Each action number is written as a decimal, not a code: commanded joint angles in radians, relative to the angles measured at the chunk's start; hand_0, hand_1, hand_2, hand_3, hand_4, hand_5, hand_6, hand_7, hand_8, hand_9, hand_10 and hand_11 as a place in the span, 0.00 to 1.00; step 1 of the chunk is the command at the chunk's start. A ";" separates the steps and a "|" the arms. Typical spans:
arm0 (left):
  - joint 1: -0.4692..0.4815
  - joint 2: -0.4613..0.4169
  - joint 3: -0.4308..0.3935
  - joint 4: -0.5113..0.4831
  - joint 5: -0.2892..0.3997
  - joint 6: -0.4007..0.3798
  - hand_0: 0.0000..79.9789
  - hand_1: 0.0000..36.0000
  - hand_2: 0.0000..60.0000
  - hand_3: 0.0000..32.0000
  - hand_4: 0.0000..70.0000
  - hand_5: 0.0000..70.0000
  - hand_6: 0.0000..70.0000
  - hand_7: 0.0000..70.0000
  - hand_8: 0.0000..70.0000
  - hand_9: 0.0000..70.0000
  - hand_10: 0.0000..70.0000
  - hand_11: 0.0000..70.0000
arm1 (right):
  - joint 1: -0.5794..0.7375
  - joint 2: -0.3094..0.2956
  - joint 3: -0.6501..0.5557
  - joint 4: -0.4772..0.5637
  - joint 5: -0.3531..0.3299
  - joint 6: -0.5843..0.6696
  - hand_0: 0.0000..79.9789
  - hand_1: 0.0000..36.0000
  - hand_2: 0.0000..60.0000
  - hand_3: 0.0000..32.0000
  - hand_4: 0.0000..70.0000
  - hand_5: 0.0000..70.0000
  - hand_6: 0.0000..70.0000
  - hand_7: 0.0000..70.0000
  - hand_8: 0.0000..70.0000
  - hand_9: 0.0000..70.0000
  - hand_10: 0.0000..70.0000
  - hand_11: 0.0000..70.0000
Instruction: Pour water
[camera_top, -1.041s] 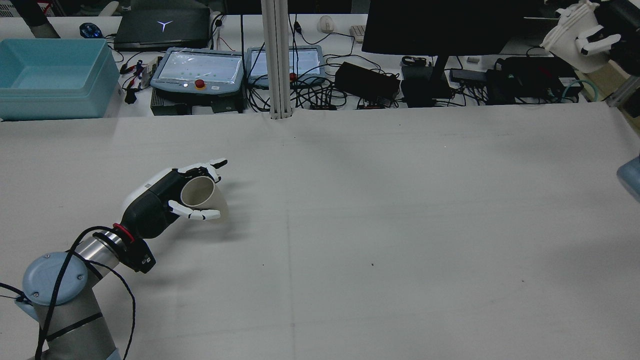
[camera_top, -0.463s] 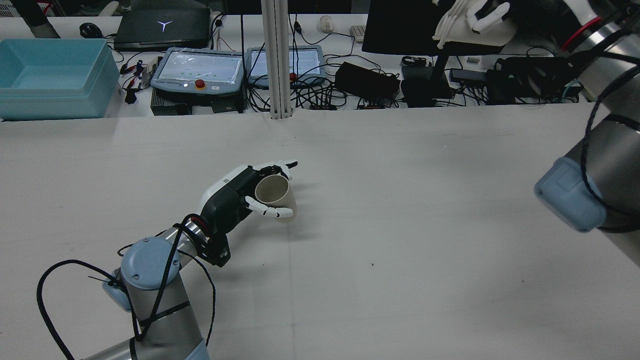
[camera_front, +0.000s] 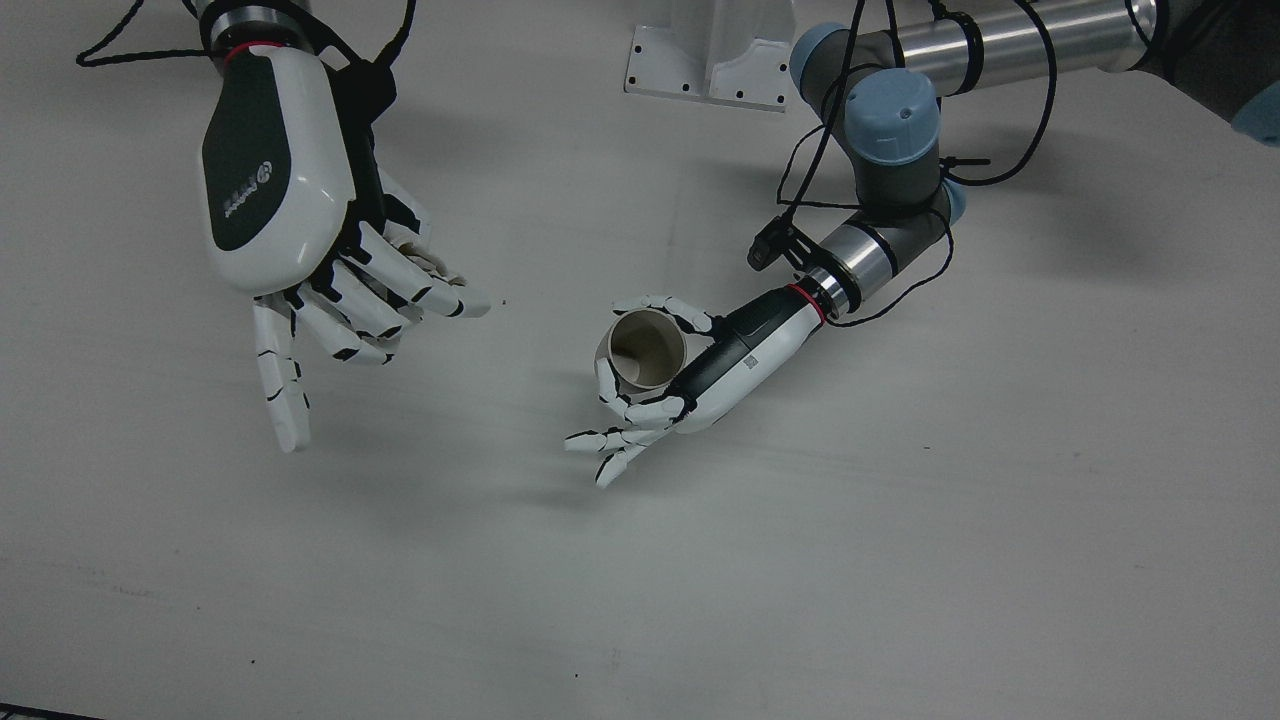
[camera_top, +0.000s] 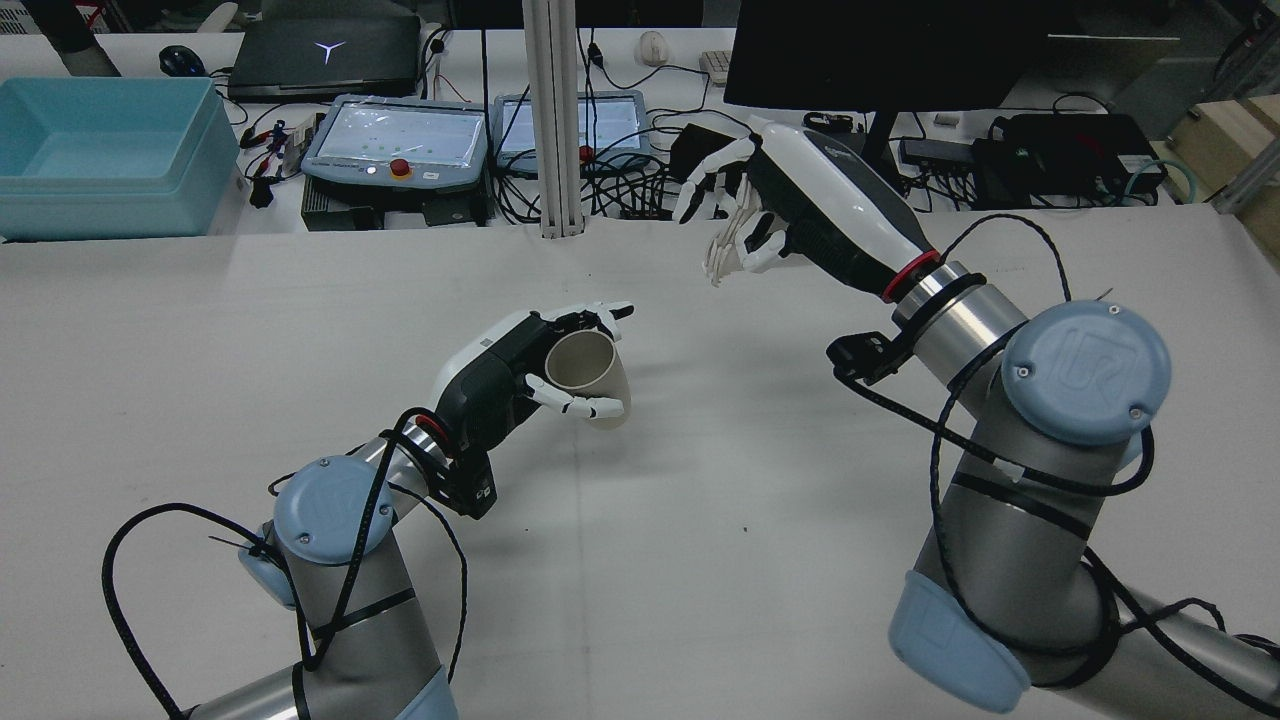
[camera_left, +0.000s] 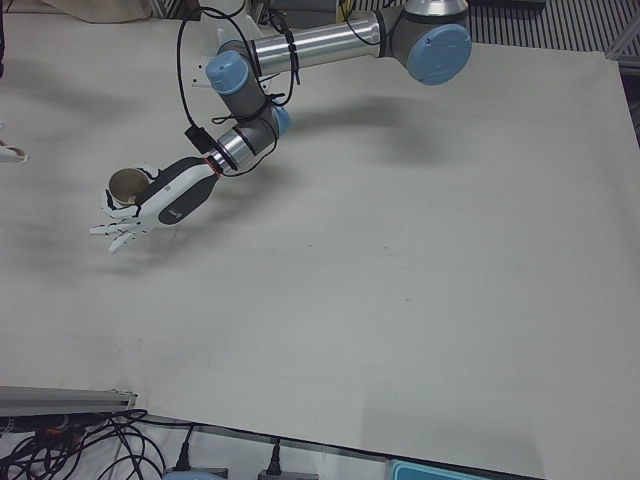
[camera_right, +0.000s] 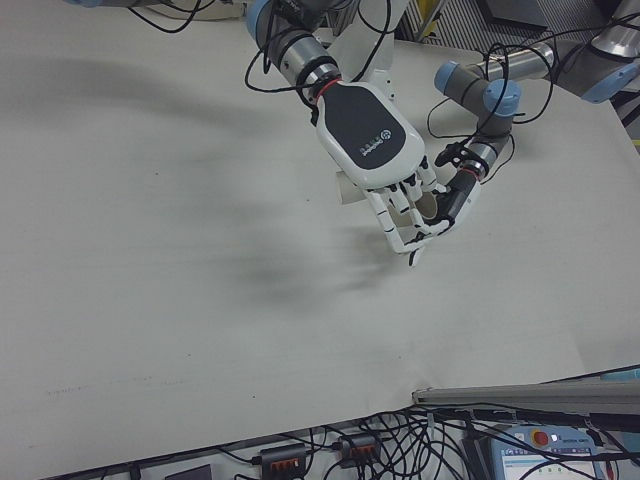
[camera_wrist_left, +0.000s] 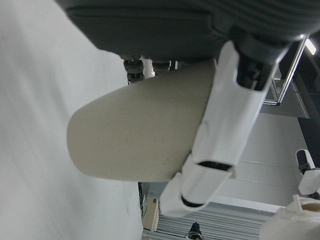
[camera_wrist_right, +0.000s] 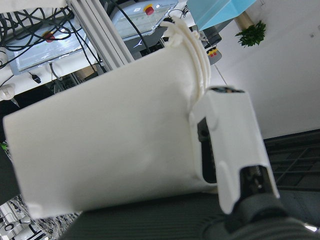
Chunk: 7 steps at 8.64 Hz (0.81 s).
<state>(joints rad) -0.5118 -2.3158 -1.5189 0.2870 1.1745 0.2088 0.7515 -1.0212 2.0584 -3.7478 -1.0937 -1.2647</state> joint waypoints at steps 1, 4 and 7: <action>0.000 -0.039 -0.007 0.008 -0.001 -0.005 1.00 1.00 1.00 0.00 0.63 1.00 0.24 0.21 0.06 0.02 0.08 0.18 | -0.073 0.026 -0.067 0.003 0.087 -0.044 1.00 1.00 1.00 0.00 0.67 0.35 0.88 1.00 0.59 0.79 0.05 0.14; 0.003 -0.094 -0.001 0.049 -0.004 0.003 1.00 1.00 1.00 0.00 0.61 1.00 0.24 0.21 0.06 0.02 0.08 0.18 | -0.093 0.029 -0.084 0.037 0.121 -0.045 1.00 1.00 1.00 0.00 0.54 0.35 0.83 1.00 0.58 0.78 0.08 0.19; 0.013 -0.091 0.000 0.049 -0.007 0.003 1.00 1.00 1.00 0.00 0.61 1.00 0.24 0.21 0.06 0.02 0.09 0.19 | -0.100 0.026 -0.083 0.037 0.132 -0.041 1.00 1.00 1.00 0.00 0.55 0.35 0.83 1.00 0.58 0.77 0.06 0.16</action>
<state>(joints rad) -0.5041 -2.4055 -1.5198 0.3334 1.1698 0.2112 0.6575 -0.9930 1.9762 -3.7138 -0.9694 -1.3097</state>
